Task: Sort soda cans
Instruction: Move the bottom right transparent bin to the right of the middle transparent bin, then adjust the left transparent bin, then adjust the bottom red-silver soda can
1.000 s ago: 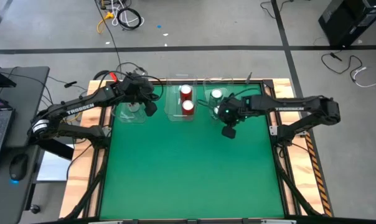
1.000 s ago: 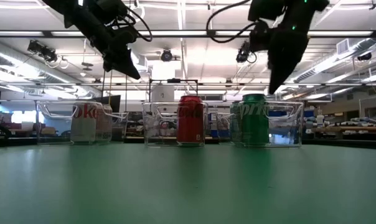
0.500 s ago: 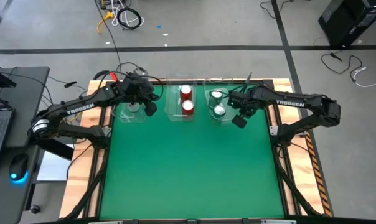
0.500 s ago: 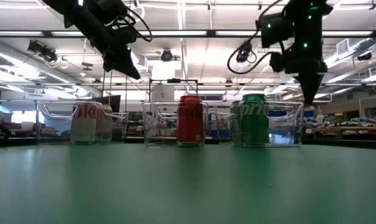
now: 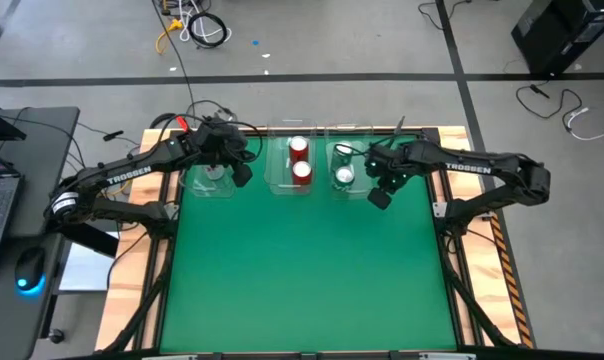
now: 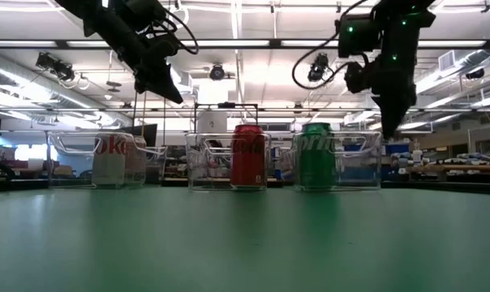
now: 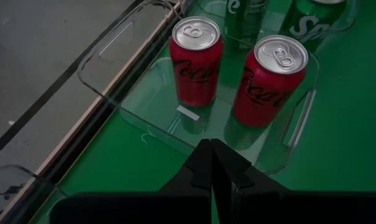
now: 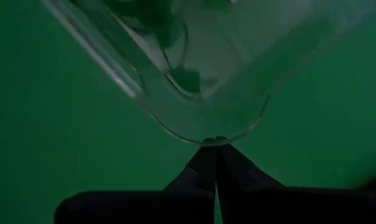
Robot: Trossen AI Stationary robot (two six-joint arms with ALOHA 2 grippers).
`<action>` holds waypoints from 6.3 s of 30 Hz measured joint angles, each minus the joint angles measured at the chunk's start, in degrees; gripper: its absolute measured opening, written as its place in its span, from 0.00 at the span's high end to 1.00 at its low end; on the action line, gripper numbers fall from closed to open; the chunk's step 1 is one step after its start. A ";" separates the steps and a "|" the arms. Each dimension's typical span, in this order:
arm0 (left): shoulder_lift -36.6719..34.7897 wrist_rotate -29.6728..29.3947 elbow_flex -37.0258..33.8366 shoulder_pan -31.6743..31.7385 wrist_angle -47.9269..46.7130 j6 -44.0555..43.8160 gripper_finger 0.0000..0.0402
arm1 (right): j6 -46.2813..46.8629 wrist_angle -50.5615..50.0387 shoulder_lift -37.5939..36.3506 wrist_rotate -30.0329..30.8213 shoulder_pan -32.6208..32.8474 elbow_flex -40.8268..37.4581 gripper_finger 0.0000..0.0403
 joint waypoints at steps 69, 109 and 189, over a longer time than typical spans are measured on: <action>16.00 -19.93 0.02 8.33 -0.72 -13.82 1.00 | -4.53 5.24 -1.43 1.04 4.19 0.07 1.00; 9.71 -27.50 11.93 22.59 -27.36 -20.79 1.00 | -7.15 5.78 -1.43 1.02 4.17 0.00 1.00; 8.88 -18.84 3.02 -0.11 -9.44 -21.41 0.95 | -9.95 6.98 -1.43 0.54 4.25 0.00 1.00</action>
